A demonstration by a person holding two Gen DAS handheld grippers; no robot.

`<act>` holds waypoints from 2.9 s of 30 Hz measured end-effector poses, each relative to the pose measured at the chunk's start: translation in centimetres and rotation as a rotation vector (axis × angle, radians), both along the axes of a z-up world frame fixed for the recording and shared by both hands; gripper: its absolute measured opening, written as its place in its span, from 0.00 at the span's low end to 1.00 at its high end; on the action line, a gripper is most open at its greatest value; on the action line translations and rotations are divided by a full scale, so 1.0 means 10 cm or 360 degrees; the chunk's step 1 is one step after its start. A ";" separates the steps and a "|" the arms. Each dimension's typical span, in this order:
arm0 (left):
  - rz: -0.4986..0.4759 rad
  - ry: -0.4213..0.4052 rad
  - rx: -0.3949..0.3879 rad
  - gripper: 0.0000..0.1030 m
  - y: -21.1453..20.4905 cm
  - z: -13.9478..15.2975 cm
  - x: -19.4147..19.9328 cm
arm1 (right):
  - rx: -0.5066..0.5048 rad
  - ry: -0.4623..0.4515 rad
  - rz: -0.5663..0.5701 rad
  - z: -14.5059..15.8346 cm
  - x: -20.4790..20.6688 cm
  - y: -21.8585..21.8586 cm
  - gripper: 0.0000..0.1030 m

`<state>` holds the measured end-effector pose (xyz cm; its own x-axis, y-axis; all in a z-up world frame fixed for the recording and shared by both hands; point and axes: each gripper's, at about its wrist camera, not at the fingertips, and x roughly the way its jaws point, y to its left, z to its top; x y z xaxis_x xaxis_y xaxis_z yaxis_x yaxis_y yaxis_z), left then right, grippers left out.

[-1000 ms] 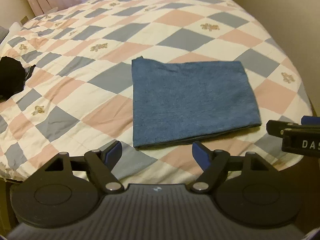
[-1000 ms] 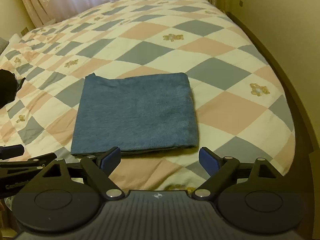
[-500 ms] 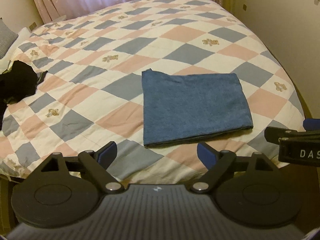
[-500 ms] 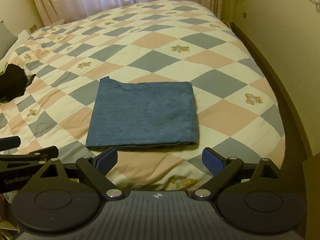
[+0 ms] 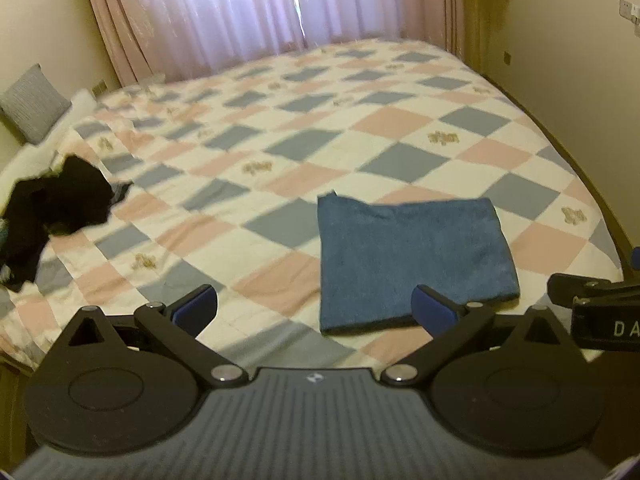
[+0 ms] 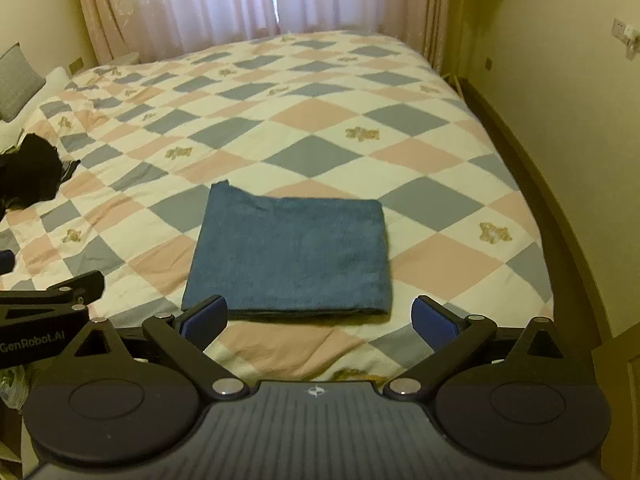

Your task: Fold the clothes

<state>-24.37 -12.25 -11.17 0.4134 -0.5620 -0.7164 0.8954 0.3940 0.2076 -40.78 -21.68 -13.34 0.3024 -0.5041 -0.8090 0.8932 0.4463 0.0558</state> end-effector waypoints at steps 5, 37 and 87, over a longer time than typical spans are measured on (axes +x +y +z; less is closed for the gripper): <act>-0.0030 -0.0110 -0.0078 0.99 0.03 0.08 -0.12 | -0.0066 0.0016 -0.0037 0.03 -0.06 -0.03 0.98; 0.0070 0.0258 0.0222 0.99 0.04 -0.18 -0.12 | 0.0210 -0.0015 -0.0070 -0.23 -0.21 0.01 0.99; -0.0367 0.1771 0.0249 0.74 -2.24 -3.22 2.32 | 0.1288 -0.0980 0.0290 -3.32 -0.35 -3.10 0.72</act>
<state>-1.22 -34.64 -43.33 -0.5941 -0.4145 -0.6893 0.6612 0.2363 -0.7120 -44.32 -52.73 -46.55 0.7961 0.2174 -0.5647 0.5307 0.1975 0.8242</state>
